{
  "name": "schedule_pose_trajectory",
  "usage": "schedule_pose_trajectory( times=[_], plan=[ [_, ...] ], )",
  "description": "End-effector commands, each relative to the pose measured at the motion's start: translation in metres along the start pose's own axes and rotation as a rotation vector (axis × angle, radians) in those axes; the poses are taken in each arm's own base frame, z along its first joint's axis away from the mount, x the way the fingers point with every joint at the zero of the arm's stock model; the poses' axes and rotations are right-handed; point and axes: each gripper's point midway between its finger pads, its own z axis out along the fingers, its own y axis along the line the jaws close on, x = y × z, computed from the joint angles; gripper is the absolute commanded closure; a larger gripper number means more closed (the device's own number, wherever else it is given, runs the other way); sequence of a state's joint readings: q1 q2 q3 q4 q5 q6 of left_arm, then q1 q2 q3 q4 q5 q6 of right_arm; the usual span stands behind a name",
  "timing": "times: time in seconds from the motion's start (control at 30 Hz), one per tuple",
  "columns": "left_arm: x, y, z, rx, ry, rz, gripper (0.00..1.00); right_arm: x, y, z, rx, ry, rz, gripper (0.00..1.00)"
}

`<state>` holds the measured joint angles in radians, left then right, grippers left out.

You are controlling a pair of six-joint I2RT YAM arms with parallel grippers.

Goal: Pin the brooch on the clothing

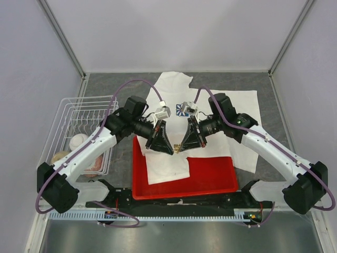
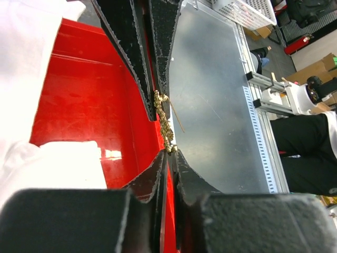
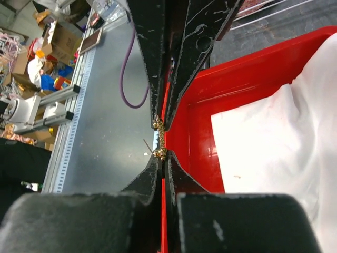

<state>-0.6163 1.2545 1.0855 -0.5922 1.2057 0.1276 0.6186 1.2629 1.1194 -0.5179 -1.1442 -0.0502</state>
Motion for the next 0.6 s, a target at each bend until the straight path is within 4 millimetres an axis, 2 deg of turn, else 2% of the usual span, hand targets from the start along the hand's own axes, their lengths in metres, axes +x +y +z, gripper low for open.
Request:
schedule_pose_trajectory(
  times=[0.0,0.03,0.07,0.1,0.13,0.17,0.23,0.4,0.5,0.57],
  plan=[
    [-0.025,0.0,-0.009,-0.035,-0.091,0.1,0.75,-0.034,-0.002,0.0,0.053,-0.121,-0.06,1.0],
    [-0.028,0.0,-0.012,-0.053,-0.122,0.072,0.61,-0.044,-0.005,0.0,0.071,-0.174,-0.047,1.0],
    [-0.035,-0.007,-0.019,-0.095,-0.167,0.121,0.57,-0.051,-0.003,-0.002,0.07,-0.209,-0.029,1.0],
    [-0.036,0.0,-0.023,-0.129,-0.216,0.167,0.54,-0.059,0.001,-0.006,0.068,-0.251,-0.025,1.0],
    [-0.038,-0.004,-0.027,-0.147,-0.253,0.156,0.5,-0.069,-0.001,-0.007,0.071,-0.318,-0.067,1.0],
    [-0.044,-0.009,-0.034,-0.198,-0.305,0.2,0.48,-0.075,0.006,-0.008,0.05,-0.358,0.027,1.0],
    [-0.047,-0.002,-0.039,-0.268,-0.393,0.22,0.42,-0.086,0.014,-0.014,0.032,-0.458,0.009,1.0],
    [-0.055,0.0,-0.043,-0.294,-0.474,0.211,0.42,-0.105,0.019,-0.023,0.023,-0.597,0.117,1.0],
    [-0.071,-0.007,-0.045,-0.263,-0.53,0.203,0.42,-0.11,0.02,-0.028,0.018,-0.655,0.153,1.0],
    [-0.08,-0.001,-0.046,-0.275,-0.566,0.148,0.41,-0.111,0.021,-0.029,0.006,-0.671,0.159,1.0]
  ],
)
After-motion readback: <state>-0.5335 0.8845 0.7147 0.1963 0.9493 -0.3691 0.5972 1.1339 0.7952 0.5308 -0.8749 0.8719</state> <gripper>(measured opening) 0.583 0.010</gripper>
